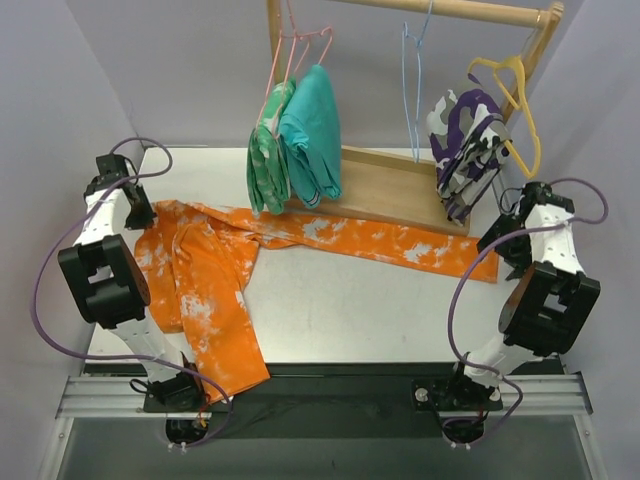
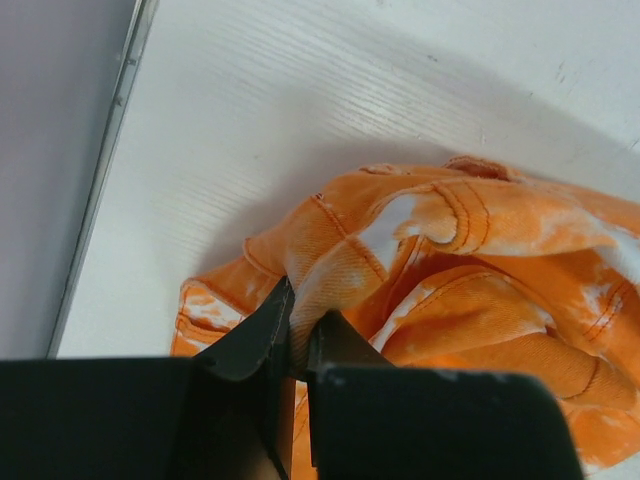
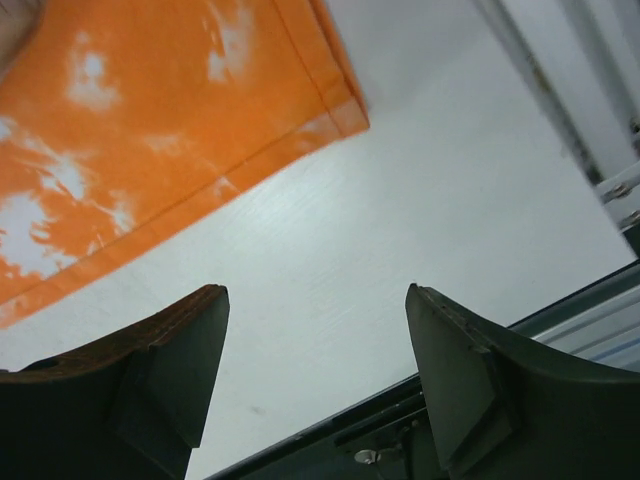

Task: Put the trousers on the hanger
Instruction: Flatten out the trousers at the center of the board.

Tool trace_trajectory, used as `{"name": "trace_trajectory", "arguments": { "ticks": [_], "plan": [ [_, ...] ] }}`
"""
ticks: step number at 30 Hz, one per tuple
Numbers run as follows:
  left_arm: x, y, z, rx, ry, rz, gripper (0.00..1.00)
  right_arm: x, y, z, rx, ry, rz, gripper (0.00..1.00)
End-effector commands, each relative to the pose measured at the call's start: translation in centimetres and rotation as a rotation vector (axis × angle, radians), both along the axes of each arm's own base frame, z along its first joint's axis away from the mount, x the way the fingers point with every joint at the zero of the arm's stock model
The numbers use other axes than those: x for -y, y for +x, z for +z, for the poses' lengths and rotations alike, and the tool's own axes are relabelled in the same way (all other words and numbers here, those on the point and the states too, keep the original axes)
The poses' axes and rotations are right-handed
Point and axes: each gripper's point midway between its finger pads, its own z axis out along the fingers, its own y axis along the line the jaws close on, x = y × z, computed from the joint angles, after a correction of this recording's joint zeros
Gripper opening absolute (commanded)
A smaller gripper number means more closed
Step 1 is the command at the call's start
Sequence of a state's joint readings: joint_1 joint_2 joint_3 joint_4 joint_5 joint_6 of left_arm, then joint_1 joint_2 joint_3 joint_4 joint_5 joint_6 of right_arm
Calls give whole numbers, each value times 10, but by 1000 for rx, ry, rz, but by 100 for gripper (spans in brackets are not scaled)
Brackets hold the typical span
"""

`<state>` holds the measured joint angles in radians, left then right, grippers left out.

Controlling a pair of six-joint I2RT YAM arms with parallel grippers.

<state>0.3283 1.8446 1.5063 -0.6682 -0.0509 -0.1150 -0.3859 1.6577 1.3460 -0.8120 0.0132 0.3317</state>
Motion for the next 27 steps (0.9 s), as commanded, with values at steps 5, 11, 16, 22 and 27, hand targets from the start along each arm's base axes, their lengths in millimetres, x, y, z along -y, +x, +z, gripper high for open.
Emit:
{"name": "trace_trajectory", "arguments": {
  "ticks": [5, 11, 16, 22, 27],
  "plan": [
    [3, 1, 4, 56, -2, -24, 0, -25, -17, -42, 9, 136, -104, 60],
    [4, 5, 10, 81, -15, -24, 0, -17, 1, -70, 35, 139, -229, 57],
    [9, 5, 11, 102, -36, -46, 0, -11, 18, -84, 57, 149, -271, 52],
    [12, 3, 10, 103, -43, -54, 0, -7, 12, -99, -4, 128, -300, 49],
    [10, -3, 9, 91, -29, -40, 0, -6, -3, -106, -49, 95, -330, 43]
  ]
}}
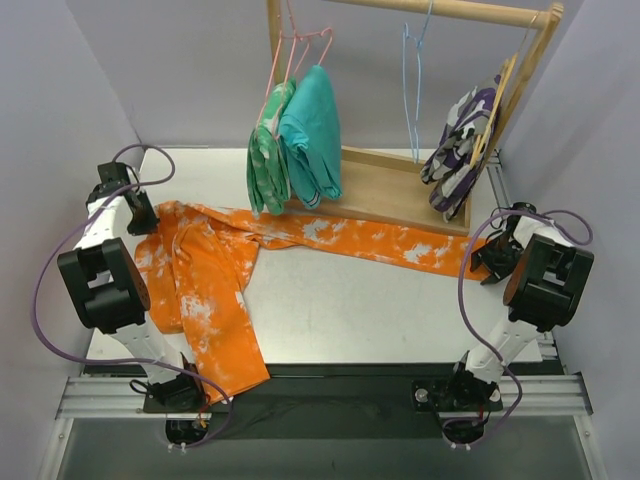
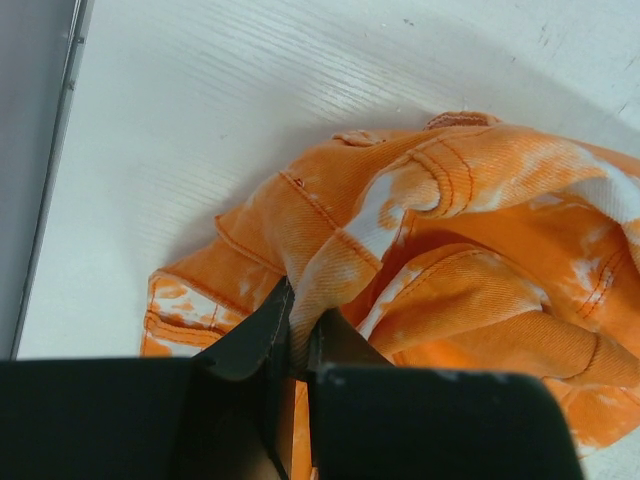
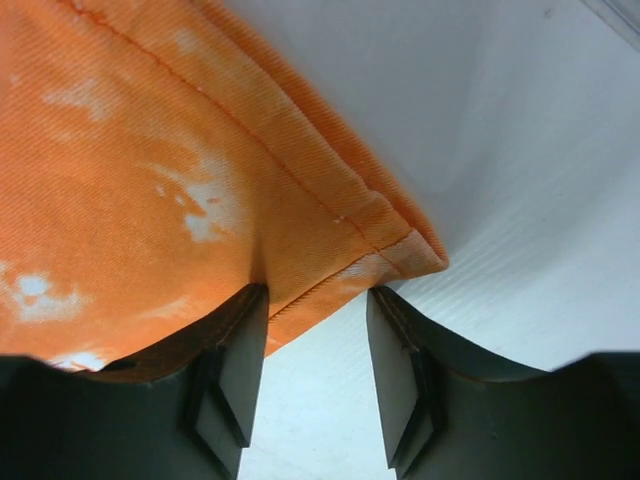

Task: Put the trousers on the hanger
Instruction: Flatten out the trousers at the center of the board.

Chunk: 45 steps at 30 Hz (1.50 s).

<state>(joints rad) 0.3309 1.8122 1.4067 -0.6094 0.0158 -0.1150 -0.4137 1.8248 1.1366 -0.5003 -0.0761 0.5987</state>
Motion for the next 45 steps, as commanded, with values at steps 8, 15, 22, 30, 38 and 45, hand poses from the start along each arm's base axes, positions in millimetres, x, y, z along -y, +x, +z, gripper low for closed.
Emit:
{"name": "trace_trajectory", "arguments": {
  "ticks": [8, 15, 22, 30, 38, 45],
  "plan": [
    [-5, 6, 32, 115, 26, 15, 0, 10, -13, -4, -56, -50, -45, 0],
    [-8, 13, 68, 232, 13, 41, 0, 37, -6, 58, 99, -201, -79, 0],
    [-12, -4, 80, 266, 8, 95, 0, 53, -29, 109, 219, -298, -172, 0],
    [-13, -30, 105, 330, 6, 123, 0, 52, -66, 136, 252, -348, -211, 0],
    [-20, -42, 121, 299, 49, 97, 0, 57, -61, 149, 230, -414, -181, 0],
    [-26, -29, 87, 195, 9, 90, 0, 72, -45, 121, 114, -387, -188, 0]
  ]
}}
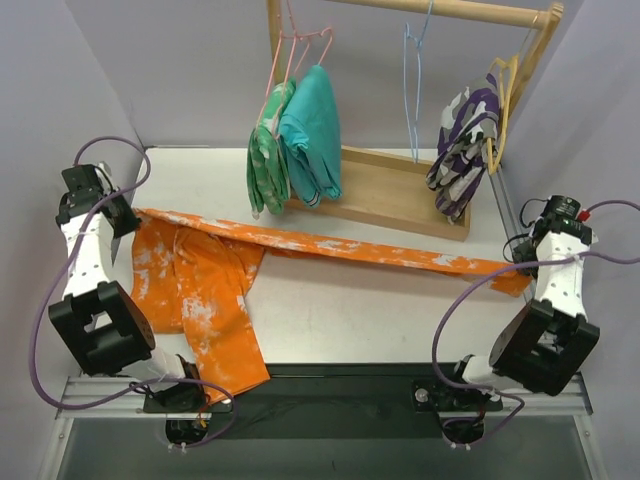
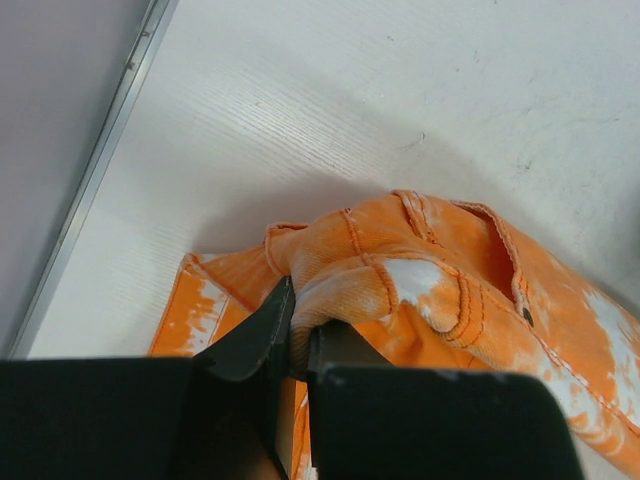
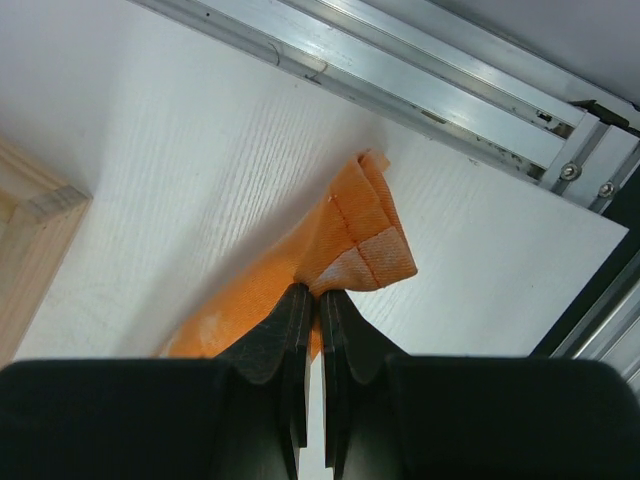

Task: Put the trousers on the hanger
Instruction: Flatten out the trousers at the center of the board.

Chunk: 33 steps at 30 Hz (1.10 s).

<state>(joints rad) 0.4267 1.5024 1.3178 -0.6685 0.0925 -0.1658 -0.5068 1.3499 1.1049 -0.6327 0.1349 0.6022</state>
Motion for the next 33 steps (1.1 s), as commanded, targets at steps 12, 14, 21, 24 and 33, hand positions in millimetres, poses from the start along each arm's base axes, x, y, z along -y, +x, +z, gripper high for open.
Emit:
{"name": "trace_trajectory", "arguments": {
  "ticks": [12, 14, 21, 24, 33],
  "plan": [
    [-30, 77, -33, -79, -15, -35, 0, 34, 73, -23, -96, -30, -28, 0],
    [-30, 85, -42, -91, -23, -33, 0, 33, 82, -30, -100, -14, -33, 0],
    [-27, 107, -69, -137, -36, -20, 0, 26, 115, -42, -51, 80, -55, 6],
    [-28, 118, -70, -109, -37, 6, 0, 22, 129, -39, -19, 107, -63, 13],
    [-25, 151, -52, -1, -97, 23, 41, 5, 152, -17, 67, 144, -30, 67]
  ]
}}
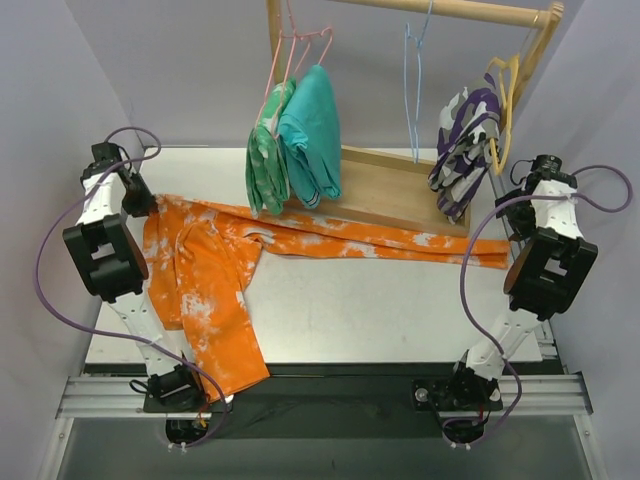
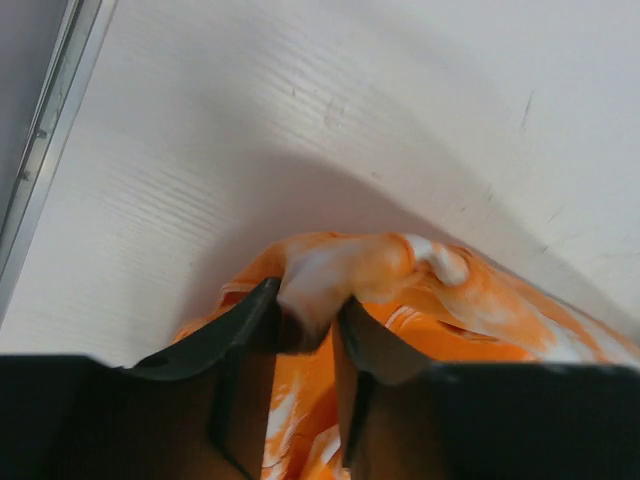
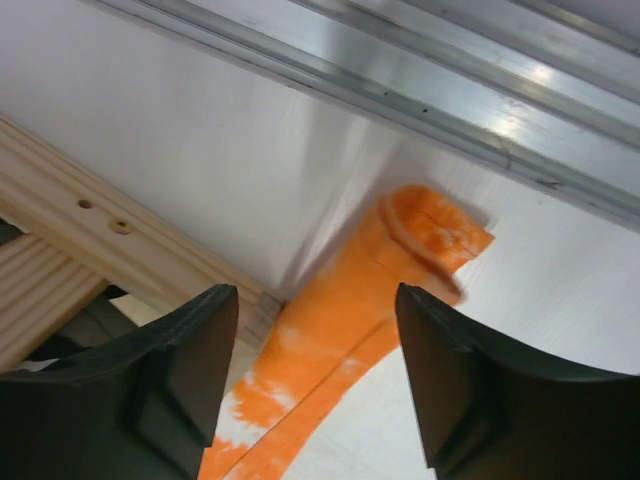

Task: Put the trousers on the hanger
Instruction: Flatten out the trousers at the center of the board.

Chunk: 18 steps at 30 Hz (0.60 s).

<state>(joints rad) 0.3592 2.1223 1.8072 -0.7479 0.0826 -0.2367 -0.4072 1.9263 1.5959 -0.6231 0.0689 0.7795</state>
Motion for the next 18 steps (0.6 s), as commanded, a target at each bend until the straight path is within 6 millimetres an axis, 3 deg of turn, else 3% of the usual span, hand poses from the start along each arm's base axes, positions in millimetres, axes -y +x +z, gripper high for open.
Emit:
{"name": "trace_trajectory", "arguments": {
  "ticks": [1, 2, 4, 5, 6, 8, 9, 11, 12, 13, 16, 18],
  "plan": [
    [-10, 40, 42, 186, 13, 36, 50, -11, 7, 24, 57, 14, 12, 69],
    [-7, 37, 43, 186, 12, 34, 63, -15, 4, 23, 51, 20, 23, 70],
    [-2, 34, 56, 211, 25, 25, 70, -23, 0, 32, 63, 6, 70, 71],
    [1, 26, 48, 189, 24, 20, 75, -27, -3, 34, 60, -1, 92, 71],
    [2, 23, 50, 195, 31, 20, 77, -34, -11, 29, 39, -1, 113, 71],
    [6, 13, 62, 215, 40, 17, 80, -50, -18, 39, 48, -23, 187, 70],
    [9, 3, 53, 192, 32, 19, 81, -58, -31, 27, 12, -8, 208, 71],
    [16, -8, 66, 218, 34, 9, 83, -70, -42, 27, 25, -1, 230, 71],
    [20, -20, 52, 188, 24, 8, 84, -72, -46, 22, 28, 8, 226, 71],
    [21, -27, 61, 204, 38, 11, 84, -81, -60, 10, 14, 48, 228, 71],
    [26, -56, 51, 165, 48, 29, 86, -90, -75, -7, -2, 91, 230, 72],
    [31, -65, 50, 170, 43, 31, 87, -98, -76, -14, -2, 117, 251, 72]
  ]
}}
